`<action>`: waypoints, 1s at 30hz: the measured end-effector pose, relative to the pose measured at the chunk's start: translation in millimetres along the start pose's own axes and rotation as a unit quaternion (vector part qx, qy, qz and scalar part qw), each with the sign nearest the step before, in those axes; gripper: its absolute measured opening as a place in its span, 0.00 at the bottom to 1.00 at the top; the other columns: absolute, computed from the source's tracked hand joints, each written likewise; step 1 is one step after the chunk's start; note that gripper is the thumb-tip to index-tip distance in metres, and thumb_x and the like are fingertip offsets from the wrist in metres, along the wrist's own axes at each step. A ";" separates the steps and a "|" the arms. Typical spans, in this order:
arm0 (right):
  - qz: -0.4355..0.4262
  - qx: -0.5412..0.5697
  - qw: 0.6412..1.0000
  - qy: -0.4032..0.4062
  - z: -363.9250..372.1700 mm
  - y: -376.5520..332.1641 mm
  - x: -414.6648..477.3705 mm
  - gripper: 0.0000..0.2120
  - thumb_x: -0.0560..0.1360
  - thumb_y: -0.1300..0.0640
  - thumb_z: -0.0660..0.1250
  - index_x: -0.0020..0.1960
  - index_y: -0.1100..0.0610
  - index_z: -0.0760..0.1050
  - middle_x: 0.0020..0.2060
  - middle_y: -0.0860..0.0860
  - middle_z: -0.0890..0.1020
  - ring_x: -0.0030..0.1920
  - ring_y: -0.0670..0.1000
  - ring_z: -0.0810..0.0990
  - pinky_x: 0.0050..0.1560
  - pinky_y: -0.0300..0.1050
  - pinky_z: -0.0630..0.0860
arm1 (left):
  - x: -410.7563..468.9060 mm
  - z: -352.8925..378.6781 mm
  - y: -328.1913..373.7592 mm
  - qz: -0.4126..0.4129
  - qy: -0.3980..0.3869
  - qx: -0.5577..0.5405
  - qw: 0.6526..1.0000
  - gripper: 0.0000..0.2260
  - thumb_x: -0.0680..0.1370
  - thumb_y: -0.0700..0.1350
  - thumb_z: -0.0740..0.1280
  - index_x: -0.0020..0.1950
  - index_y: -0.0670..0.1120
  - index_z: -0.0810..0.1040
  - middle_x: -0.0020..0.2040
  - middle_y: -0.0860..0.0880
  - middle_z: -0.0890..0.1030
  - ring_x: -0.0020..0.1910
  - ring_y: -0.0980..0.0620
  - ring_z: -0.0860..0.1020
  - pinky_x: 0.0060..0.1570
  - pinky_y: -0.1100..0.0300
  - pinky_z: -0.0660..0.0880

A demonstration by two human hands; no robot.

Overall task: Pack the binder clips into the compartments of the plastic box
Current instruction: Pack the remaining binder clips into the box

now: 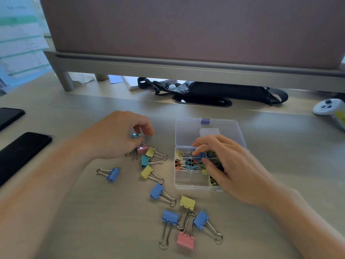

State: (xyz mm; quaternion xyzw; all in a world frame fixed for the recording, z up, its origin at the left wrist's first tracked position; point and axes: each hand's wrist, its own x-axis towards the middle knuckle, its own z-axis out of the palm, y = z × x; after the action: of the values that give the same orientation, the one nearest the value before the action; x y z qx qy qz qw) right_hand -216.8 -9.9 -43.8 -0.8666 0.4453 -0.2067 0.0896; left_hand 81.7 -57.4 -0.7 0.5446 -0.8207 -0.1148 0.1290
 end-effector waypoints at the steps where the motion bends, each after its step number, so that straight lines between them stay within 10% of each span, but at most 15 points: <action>1: 0.001 0.008 1.000 -0.001 0.4 0.4 -0.2 0.13 0.83 0.51 0.59 0.67 0.45 0.71 0.59 0.35 0.79 0.63 0.37 0.75 0.61 0.32 0.71 | -1.3 -1.4 2.0 0.009 -0.022 -0.005 1.000 0.08 0.77 0.46 0.73 0.51 0.59 0.82 0.47 0.63 0.81 0.50 0.71 0.75 0.43 0.77 0.67; 13: 0.019 0.030 0.999 0.001 1.3 5.3 -1.2 0.14 0.82 0.50 0.61 0.66 0.44 0.73 0.60 0.33 0.73 0.61 0.35 0.72 0.56 0.25 0.69 | -2.2 6.0 13.6 0.023 -0.084 0.003 0.996 0.08 0.72 0.54 0.78 0.47 0.61 0.82 0.44 0.62 0.82 0.46 0.63 0.78 0.41 0.72 0.69; 30: 0.018 0.047 0.999 0.016 1.6 6.8 -1.4 0.14 0.82 0.51 0.61 0.65 0.44 0.76 0.62 0.37 0.76 0.66 0.39 0.73 0.65 0.43 0.76 | -3.8 -1.2 8.1 0.036 -0.053 -0.044 0.997 0.07 0.73 0.50 0.77 0.47 0.60 0.82 0.41 0.61 0.82 0.46 0.63 0.78 0.41 0.72 0.71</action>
State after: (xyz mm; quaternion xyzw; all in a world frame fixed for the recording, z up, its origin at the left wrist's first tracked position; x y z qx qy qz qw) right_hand -221.8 -12.8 -48.0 -0.8500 0.4518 -0.2393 0.1266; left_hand 76.5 -50.9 2.8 0.5019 -0.8395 -0.1746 0.1128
